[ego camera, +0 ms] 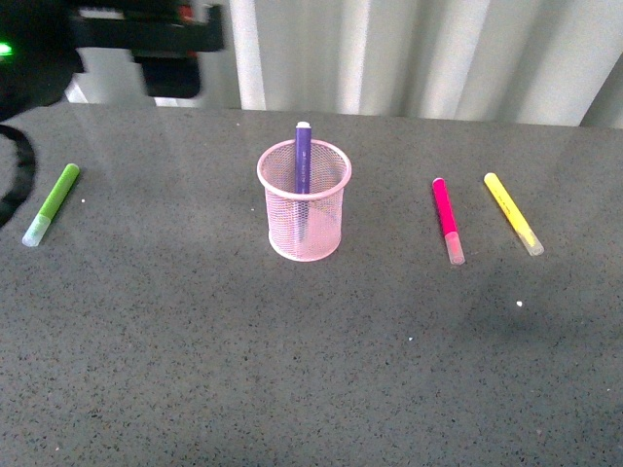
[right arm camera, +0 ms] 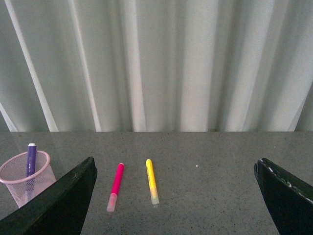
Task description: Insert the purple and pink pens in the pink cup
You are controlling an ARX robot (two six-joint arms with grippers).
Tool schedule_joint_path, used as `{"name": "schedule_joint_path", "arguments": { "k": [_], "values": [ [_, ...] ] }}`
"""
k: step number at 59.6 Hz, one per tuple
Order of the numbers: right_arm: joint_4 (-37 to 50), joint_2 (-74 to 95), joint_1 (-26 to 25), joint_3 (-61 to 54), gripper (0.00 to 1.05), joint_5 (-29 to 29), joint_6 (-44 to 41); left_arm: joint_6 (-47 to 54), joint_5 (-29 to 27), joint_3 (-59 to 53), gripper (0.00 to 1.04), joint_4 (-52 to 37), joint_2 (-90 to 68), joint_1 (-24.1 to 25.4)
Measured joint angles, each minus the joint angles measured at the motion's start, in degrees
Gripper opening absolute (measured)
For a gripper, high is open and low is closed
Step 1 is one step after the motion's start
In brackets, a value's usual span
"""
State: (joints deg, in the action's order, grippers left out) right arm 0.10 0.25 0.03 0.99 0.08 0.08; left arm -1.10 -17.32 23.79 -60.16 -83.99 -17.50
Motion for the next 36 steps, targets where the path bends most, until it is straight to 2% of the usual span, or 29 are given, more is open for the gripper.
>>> {"name": "schedule_joint_path", "arguments": {
  "k": [5, 12, 19, 36],
  "values": [
    [0.00, 0.00, 0.00, 0.00, 0.98, -0.02, -0.02, 0.11, 1.95, -3.93, 0.35, -0.15, 4.00, 2.08],
    [0.00, 0.00, 0.00, 0.00, 0.98, 0.02, -0.02, 0.52, 5.88, -10.51, 0.04, 1.16, 10.99, 5.44],
    [0.00, 0.00, 0.00, 0.00, 0.98, -0.04, -0.02, 0.68, 8.31, -15.67, 0.04, -0.59, 14.88, 8.28],
    [0.00, 0.00, 0.00, 0.00, 0.98, 0.00, -0.02, 0.70, 11.80, -20.46, 0.04, 7.93, 27.85, 11.76]
  ]
}}
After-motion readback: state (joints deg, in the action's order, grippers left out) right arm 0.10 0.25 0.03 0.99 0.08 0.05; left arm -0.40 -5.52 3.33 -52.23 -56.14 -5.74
